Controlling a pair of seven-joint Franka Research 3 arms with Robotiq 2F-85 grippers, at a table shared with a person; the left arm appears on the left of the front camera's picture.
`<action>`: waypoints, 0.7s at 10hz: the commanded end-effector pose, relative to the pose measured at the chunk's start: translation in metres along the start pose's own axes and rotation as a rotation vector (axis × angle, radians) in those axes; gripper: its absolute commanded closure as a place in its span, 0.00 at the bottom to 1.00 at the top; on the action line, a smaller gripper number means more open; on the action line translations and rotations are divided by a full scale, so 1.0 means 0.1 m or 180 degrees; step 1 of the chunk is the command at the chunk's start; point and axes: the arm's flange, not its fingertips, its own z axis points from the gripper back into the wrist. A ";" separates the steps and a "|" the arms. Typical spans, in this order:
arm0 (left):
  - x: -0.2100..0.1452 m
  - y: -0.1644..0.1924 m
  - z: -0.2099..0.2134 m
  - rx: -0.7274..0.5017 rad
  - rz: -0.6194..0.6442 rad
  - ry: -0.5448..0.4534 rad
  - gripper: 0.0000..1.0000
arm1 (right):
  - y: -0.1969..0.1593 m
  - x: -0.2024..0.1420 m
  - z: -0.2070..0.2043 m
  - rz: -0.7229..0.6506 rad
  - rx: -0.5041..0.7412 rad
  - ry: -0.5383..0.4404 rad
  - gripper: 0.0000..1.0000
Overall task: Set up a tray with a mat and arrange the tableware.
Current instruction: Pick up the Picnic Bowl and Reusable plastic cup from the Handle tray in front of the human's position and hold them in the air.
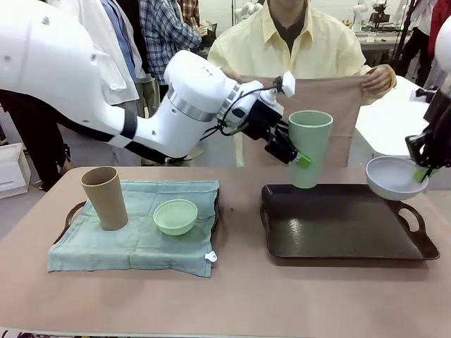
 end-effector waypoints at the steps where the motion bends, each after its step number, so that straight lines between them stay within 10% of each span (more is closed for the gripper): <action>1: 0.09 -0.35 0.17 0.0075 0.0046 0.0047 1.00 | 0.03 -0.18 0.25 0.0011 -0.0057 -0.0113 1.00; 7: 0.27 -0.36 0.25 0.0120 0.0028 0.0059 1.00 | 0.07 -0.28 0.45 0.0052 -0.0007 -0.0187 1.00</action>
